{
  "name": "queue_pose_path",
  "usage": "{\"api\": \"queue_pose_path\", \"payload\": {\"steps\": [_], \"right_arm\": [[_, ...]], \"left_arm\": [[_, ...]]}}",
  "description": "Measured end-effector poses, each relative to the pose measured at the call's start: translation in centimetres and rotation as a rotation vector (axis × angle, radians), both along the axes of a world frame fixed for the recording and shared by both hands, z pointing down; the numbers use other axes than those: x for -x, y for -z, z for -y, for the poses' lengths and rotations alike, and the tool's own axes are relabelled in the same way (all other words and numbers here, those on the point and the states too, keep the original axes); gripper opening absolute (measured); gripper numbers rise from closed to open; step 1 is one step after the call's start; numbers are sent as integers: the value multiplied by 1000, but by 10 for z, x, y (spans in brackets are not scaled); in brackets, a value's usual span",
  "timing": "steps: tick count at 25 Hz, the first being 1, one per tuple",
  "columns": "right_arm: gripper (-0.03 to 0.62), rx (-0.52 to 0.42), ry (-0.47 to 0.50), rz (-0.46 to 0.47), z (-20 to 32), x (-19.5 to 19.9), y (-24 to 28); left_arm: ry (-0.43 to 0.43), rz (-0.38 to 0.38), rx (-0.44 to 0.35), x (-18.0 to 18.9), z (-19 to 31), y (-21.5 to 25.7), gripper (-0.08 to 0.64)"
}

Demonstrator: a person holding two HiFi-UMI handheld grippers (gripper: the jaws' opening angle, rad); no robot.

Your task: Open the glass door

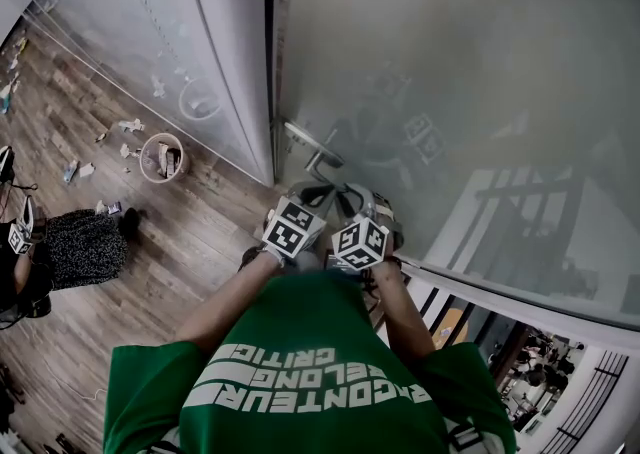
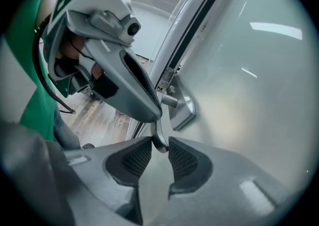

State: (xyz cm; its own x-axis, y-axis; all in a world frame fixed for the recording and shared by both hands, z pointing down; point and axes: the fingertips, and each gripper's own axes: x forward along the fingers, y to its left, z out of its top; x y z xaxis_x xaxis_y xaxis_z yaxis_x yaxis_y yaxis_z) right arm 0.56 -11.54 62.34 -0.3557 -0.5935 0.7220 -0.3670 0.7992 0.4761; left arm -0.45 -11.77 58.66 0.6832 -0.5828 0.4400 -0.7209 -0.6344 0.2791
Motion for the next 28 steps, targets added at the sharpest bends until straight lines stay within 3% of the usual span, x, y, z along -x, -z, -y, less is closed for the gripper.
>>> {"api": "queue_pose_path", "payload": {"steps": [10,20,28], "right_arm": [[100,36,-20,27,25,2,-14],[100,50,-66,45,66,-10,-14],[100,75,-109,92,113,-10,-36]], "left_arm": [[43,17,15,7,24,-16,17],[42,19,25,-14,48,-10,17],[107,30,24,-10,85,-33,17]]}}
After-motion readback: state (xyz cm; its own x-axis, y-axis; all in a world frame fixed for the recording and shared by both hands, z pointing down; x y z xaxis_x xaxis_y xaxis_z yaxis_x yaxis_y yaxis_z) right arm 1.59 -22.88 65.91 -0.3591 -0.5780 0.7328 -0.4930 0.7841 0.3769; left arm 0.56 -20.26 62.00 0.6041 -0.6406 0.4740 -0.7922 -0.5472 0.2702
